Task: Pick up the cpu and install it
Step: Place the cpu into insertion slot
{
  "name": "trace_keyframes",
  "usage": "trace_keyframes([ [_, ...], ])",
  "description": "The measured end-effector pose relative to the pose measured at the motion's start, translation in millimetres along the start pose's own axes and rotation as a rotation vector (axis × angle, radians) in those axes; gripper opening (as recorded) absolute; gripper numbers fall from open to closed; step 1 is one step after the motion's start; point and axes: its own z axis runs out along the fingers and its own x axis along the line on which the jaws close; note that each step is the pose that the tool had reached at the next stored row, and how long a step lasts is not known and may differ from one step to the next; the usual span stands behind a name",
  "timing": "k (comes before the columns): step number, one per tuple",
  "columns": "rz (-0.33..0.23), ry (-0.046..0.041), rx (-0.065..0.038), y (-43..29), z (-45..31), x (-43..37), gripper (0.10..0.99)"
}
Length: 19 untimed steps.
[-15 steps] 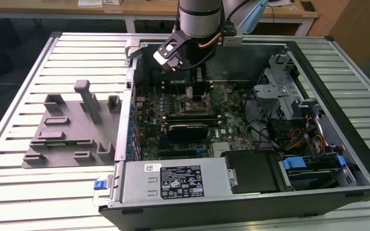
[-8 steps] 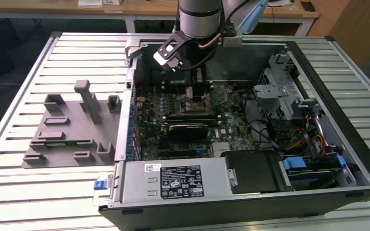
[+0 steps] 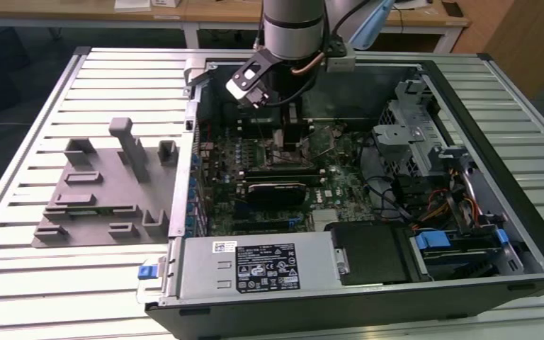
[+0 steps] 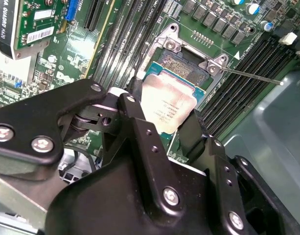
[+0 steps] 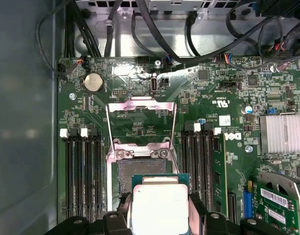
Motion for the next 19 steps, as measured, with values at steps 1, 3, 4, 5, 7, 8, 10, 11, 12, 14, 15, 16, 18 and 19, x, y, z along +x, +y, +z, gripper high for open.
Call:
trace_keyframes([
  [1,-0.001,0.0001,0.0,0.0,0.6,0.3,0.541],
  [3,-0.003,0.0,0.0,-0.1,1.6,0.9,0.541],
  [4,-0.004,0.0002,0.0,-0.1,2.0,1.1,0.541],
  [5,-0.004,0.0001,0.0,-0.1,2.0,1.1,0.541],
  [7,-0.004,0.0003,0.0,-0.2,2.7,1.2,0.541],
  [8,-0.004,0.0002,0.0,-0.2,3.6,1.2,0.541],
  [10,-0.004,-0.0001,0.0,-0.3,5.7,1.3,0.541],
  [11,-0.004,-0.0001,0.0,-0.4,6.5,1.3,0.541],
  [12,-0.004,-0.0001,0.0,-0.4,7.1,1.3,0.541],
  [14,-0.004,-0.0001,0.0,-0.5,8.7,1.5,0.541],
  [15,-0.004,-0.0002,0.0,-0.6,9.6,1.6,0.541],
  [16,-0.005,-0.0001,0.0,-0.6,10.3,1.7,0.541],
  [18,-0.009,0.0001,0.0,-0.8,11.5,2.2,0.541],
  [19,-0.012,0.0002,-0.001,-0.8,12.1,2.8,0.541],
])
